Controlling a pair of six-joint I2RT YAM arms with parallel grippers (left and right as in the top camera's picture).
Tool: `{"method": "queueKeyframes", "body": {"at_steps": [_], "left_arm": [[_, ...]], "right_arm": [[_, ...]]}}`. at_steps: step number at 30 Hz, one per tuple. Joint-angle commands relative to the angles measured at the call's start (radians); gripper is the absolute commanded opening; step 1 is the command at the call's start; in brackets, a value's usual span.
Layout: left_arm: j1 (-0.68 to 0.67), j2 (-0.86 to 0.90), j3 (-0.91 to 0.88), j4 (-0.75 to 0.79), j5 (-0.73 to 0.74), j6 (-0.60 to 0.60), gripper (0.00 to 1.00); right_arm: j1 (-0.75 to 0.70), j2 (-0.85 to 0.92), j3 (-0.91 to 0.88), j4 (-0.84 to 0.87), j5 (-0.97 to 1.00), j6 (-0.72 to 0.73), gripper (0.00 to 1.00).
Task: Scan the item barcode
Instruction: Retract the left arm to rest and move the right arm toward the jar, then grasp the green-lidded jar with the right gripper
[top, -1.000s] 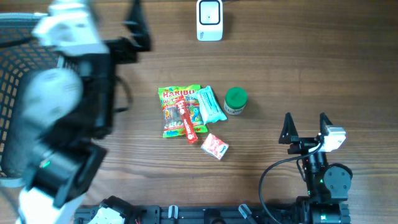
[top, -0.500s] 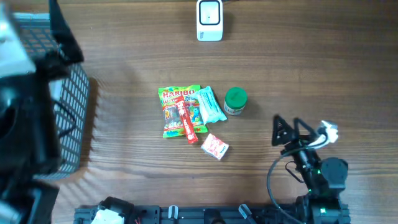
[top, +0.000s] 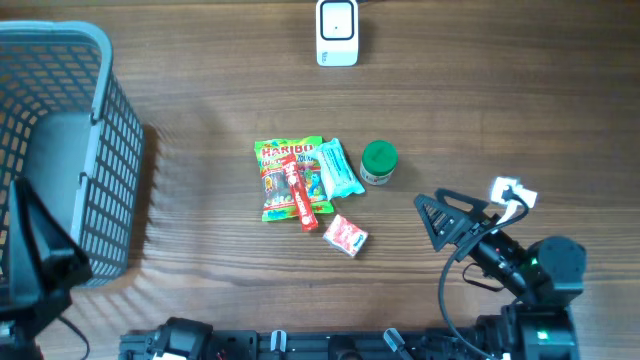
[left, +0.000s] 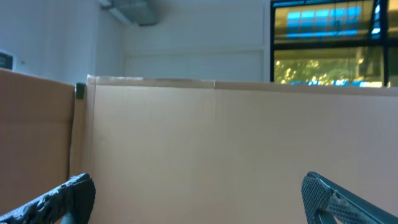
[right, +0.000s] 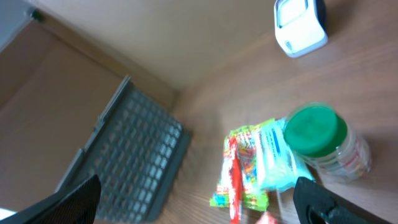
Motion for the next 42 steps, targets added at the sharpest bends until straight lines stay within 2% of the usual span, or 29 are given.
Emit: {"method": "queueKeyframes", "body": {"at_steps": [1, 6, 9, 12, 15, 19, 22, 23, 26, 28, 32, 33, 35, 37, 40, 42], "left_arm": [[0.010, -0.071, -0.063, 0.016, 0.113, -0.015, 1.00], [0.010, -0.240, -0.179, 0.091, 0.164, -0.015, 1.00], [0.010, -0.294, -0.180, 0.092, 0.168, -0.016, 1.00], [0.010, -0.293, -0.175, 0.074, 0.158, -0.020, 1.00], [0.014, -0.323, -0.157, 0.010, 0.146, -0.113, 1.00], [0.034, -0.420, -0.214, 0.011, 0.150, -0.113, 1.00], [0.053, -0.469, -0.308, 0.051, 0.150, -0.113, 1.00], [0.060, -0.477, -0.350, 0.069, 0.151, -0.114, 1.00], [0.061, -0.477, -0.424, 0.098, 0.161, -0.221, 1.00], [0.064, -0.477, -0.470, 0.117, 0.158, -0.225, 1.00], [0.063, -0.477, -0.493, -0.031, 0.160, -0.234, 1.00], [0.063, -0.477, -0.493, -0.122, 0.182, -0.300, 1.00], [0.063, -0.472, -0.534, -0.216, 0.247, -0.313, 1.00], [0.063, -0.472, -0.641, -0.234, 0.319, -0.271, 1.00], [0.063, -0.472, -0.783, -0.208, 0.333, -0.283, 1.00], [0.063, -0.471, -0.856, -0.181, 0.332, -0.314, 1.00]], "right_arm": [[0.003, 0.043, 0.185, -0.173, 0.061, -0.105, 0.99], [0.039, 0.214, 0.457, -0.467, 0.162, -0.242, 1.00], [0.153, 0.360, 0.584, -0.492, 0.229, -0.256, 1.00], [0.212, 0.463, 0.608, -0.519, 0.175, -0.255, 1.00], [0.212, 0.561, 0.602, -0.521, 0.168, -0.198, 1.00], [0.212, 0.708, 0.661, -0.544, 0.281, -0.086, 1.00], [0.249, 0.868, 0.849, -0.724, 0.493, -0.049, 0.99], [0.288, 0.973, 0.986, -0.838, 0.585, -0.035, 1.00], [0.373, 1.165, 1.213, -1.007, 0.700, 0.051, 1.00], [0.390, 1.281, 1.312, -1.103, 0.721, 0.162, 1.00], [0.390, 1.370, 1.324, -1.101, 0.683, 0.189, 1.00], [0.390, 1.376, 1.324, -1.096, 0.659, 0.188, 1.00], [0.390, 1.377, 1.323, -1.060, 0.697, 0.172, 1.00], [0.390, 1.392, 1.323, -1.017, 0.673, 0.141, 1.00], [0.389, 1.460, 1.323, -1.074, 0.690, 0.238, 1.00], [0.390, 1.527, 1.323, -1.085, 0.684, 0.245, 1.00]]}}
